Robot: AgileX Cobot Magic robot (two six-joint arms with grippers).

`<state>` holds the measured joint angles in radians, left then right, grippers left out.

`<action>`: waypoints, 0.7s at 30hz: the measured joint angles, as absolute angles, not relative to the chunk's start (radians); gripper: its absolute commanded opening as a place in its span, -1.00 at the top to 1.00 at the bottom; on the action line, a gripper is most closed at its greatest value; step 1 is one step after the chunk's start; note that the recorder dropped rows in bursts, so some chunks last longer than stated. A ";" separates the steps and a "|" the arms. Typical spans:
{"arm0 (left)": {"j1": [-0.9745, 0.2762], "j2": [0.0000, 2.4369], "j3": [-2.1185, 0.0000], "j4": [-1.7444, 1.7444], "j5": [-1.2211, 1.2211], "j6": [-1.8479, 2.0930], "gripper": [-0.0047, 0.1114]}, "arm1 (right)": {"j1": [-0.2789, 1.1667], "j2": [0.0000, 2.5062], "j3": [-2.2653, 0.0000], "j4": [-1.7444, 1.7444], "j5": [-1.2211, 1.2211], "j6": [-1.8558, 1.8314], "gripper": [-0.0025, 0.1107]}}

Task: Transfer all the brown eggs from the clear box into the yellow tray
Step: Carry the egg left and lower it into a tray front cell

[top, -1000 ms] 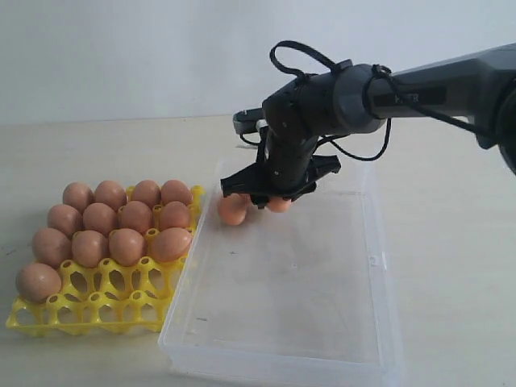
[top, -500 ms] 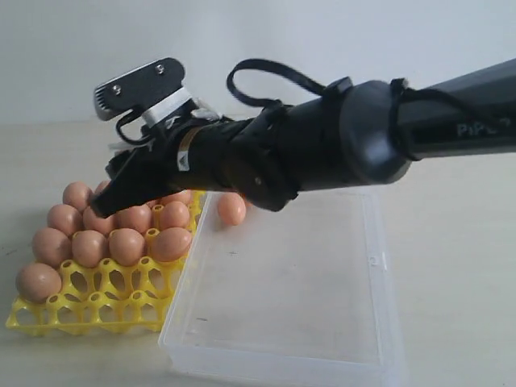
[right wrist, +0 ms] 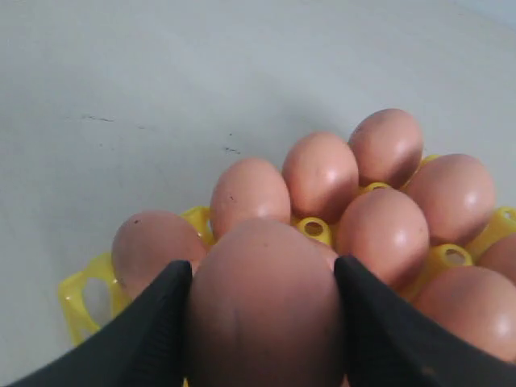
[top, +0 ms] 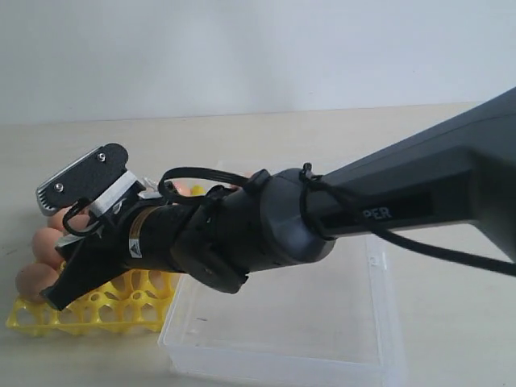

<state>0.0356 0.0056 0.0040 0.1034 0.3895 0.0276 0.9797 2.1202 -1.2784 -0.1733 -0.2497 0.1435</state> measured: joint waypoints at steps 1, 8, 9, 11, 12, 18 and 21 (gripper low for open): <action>0.036 0.006 0.004 0.103 0.389 0.028 0.92 | 0.982 2.127 -1.277 -0.183 -0.262 0.152 0.96; 0.036 0.006 0.004 0.103 0.389 0.028 0.92 | 0.988 2.158 -1.289 -0.268 -0.304 0.274 0.96; 0.036 0.006 0.004 0.103 0.389 0.028 0.92 | 0.988 2.164 -1.297 -0.291 -0.307 0.307 0.96; 0.036 0.006 0.004 0.103 0.389 0.028 0.92 | 0.988 2.173 -1.309 -0.325 -0.307 0.353 0.96; 0.036 0.006 0.004 0.103 0.389 0.028 0.92 | 0.988 2.177 -1.314 -0.336 -0.307 0.371 0.96; 0.036 0.006 0.004 0.103 0.389 0.028 0.92 | 0.988 2.181 -1.318 -0.357 -0.307 0.418 0.68; 0.036 0.006 0.004 0.103 0.389 0.028 0.92 | 0.988 2.181 -1.318 -0.361 -0.297 0.452 0.33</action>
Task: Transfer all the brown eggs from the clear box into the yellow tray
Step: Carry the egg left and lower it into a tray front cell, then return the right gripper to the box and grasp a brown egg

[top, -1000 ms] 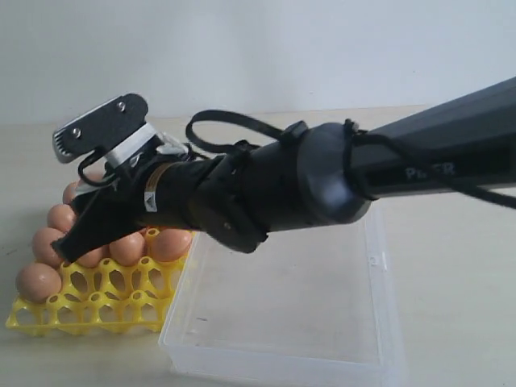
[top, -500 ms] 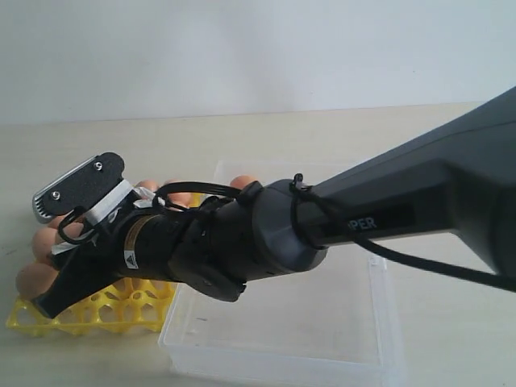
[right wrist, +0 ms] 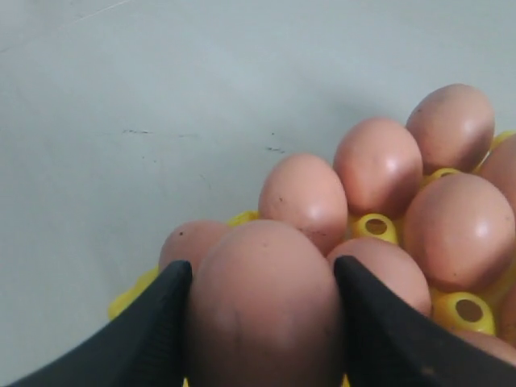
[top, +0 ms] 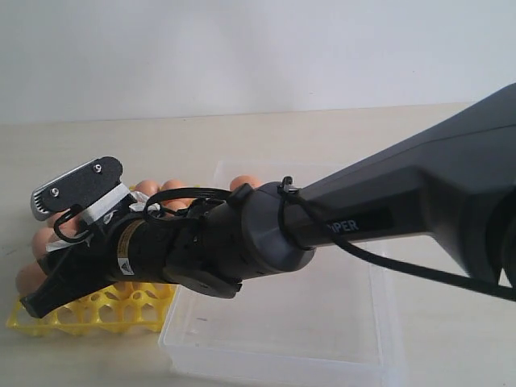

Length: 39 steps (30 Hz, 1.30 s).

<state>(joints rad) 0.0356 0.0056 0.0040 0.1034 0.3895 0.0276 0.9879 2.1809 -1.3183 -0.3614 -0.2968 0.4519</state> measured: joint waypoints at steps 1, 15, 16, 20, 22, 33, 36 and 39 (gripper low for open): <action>0.036 0.006 0.004 0.103 0.389 0.028 0.92 | 0.988 2.181 -1.318 -0.363 -0.292 0.460 0.21; 0.036 0.006 0.004 0.103 0.389 0.028 0.92 | 0.988 2.181 -1.318 -0.369 -0.276 0.482 0.02; 0.036 0.006 0.004 0.103 0.389 0.028 0.92 | 0.988 2.179 -1.318 -0.369 -0.265 0.479 0.02; 0.036 0.006 0.004 0.103 0.389 0.028 0.92 | 0.988 2.132 -1.318 -0.369 -0.147 0.395 0.02; 0.036 0.006 0.004 0.103 0.389 0.028 0.92 | 0.981 2.076 -1.318 -0.372 -0.048 0.337 0.02; 0.036 0.006 0.004 0.103 0.389 0.028 0.92 | 0.775 1.927 -1.322 -0.364 0.392 0.438 0.02; 0.036 0.006 0.004 0.103 0.389 0.028 0.92 | 0.720 1.927 -1.322 -0.362 0.410 0.490 0.02; 0.036 0.006 0.004 0.103 0.389 0.028 0.92 | 0.670 1.940 -1.322 -0.362 0.386 0.513 0.02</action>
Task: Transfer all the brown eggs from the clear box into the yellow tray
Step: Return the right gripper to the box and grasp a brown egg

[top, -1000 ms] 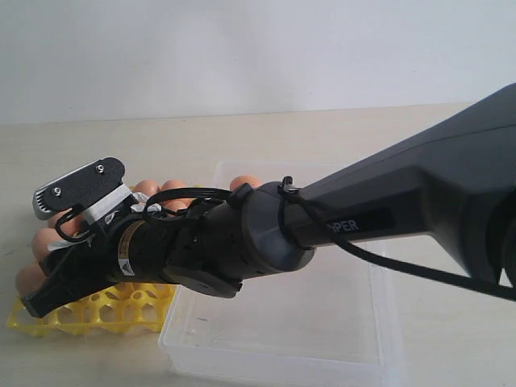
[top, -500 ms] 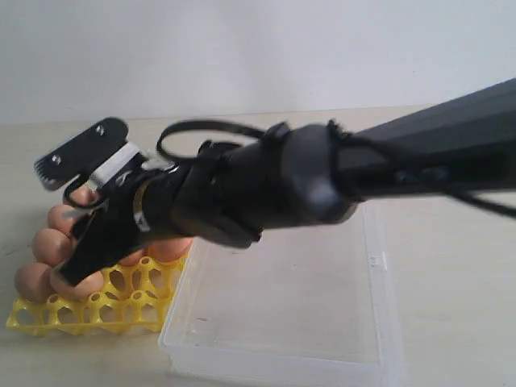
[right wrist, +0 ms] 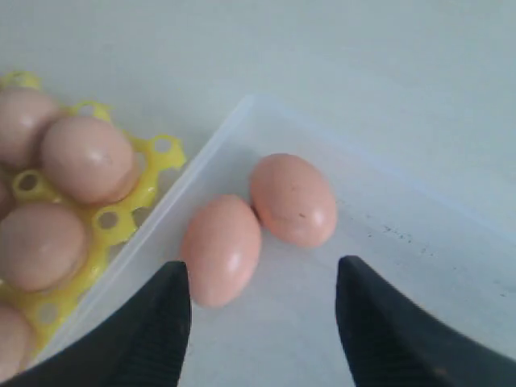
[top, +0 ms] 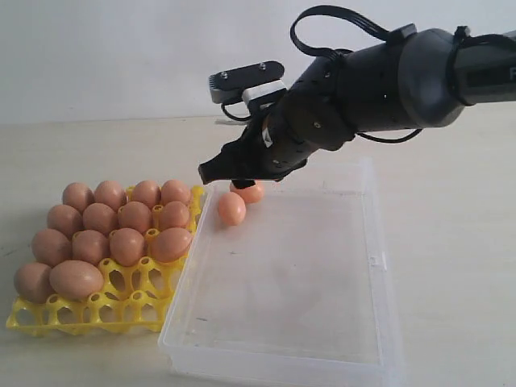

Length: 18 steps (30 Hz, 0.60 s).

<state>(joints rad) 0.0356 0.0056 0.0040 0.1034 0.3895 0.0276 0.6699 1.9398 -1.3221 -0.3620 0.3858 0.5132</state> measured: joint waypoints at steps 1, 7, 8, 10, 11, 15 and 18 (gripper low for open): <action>0.036 0.006 0.004 0.103 0.389 0.028 0.92 | 0.656 1.951 -1.322 -0.362 0.377 0.516 0.02; 0.036 0.006 0.004 0.103 0.389 0.028 0.92 | 0.601 2.024 -1.322 -0.354 0.296 0.510 0.02; 0.036 0.006 0.004 0.103 0.389 0.028 0.92 | 0.599 2.037 -1.322 -0.352 0.273 0.498 0.02; 0.036 0.006 0.004 0.103 0.389 0.028 0.92 | 0.596 2.057 -1.322 -0.352 0.230 0.480 0.02; 0.036 0.006 0.004 0.103 0.389 0.028 0.92 | 0.596 2.067 -1.322 -0.350 0.203 0.474 0.02; 0.036 0.006 0.004 0.103 0.389 0.028 0.92 | 0.596 2.091 -1.324 -0.326 0.192 0.463 0.02; 0.036 0.006 0.004 0.103 0.389 0.028 0.92 | 0.596 2.096 -1.324 -0.281 0.207 0.459 0.02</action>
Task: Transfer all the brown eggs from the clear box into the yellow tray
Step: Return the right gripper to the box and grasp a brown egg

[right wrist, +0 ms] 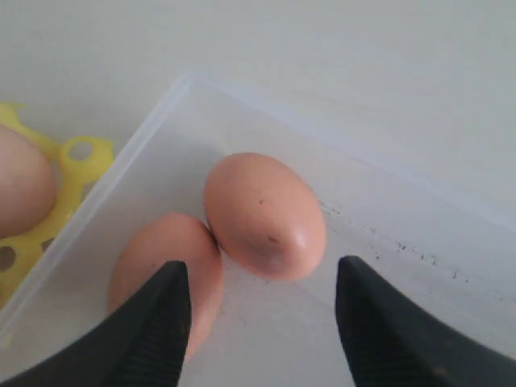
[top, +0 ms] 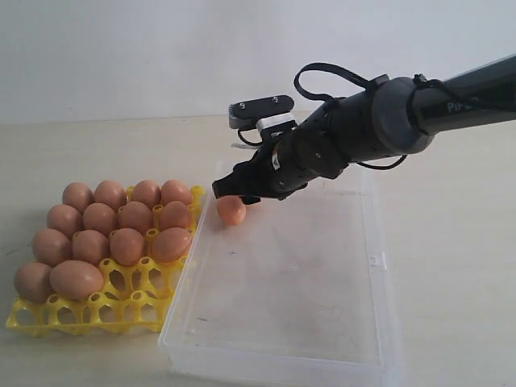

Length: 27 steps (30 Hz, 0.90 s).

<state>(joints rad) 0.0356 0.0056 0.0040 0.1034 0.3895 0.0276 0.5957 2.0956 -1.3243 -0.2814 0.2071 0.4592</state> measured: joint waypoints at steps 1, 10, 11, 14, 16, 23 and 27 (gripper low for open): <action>0.036 0.006 0.004 0.103 0.389 0.028 0.92 | 0.596 2.096 -1.324 -0.262 0.209 0.459 0.02; 0.036 0.006 0.004 0.103 0.389 0.028 0.92 | 0.606 2.096 -1.326 0.010 0.238 0.339 0.02; 0.036 0.006 0.004 0.103 0.389 0.028 0.92 | 0.610 2.096 -1.326 0.048 0.244 0.305 0.02; 0.036 0.006 0.004 0.103 0.389 0.028 0.92 | 0.614 2.096 -1.326 0.141 0.246 0.239 0.02; 0.036 0.006 0.004 0.103 0.389 0.028 0.92 | 0.614 2.096 -1.326 0.164 0.234 0.220 0.02; 0.036 0.006 0.004 0.103 0.389 0.028 0.92 | 0.616 2.112 -1.326 0.184 0.184 0.209 0.03; 0.036 0.006 0.004 0.103 0.389 0.028 0.92 | 0.616 2.136 -1.326 0.185 0.175 0.205 0.03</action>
<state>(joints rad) 0.0356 0.0056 0.0040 0.1034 0.3895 0.0276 0.6159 2.1358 -1.3264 0.1849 0.1751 0.2054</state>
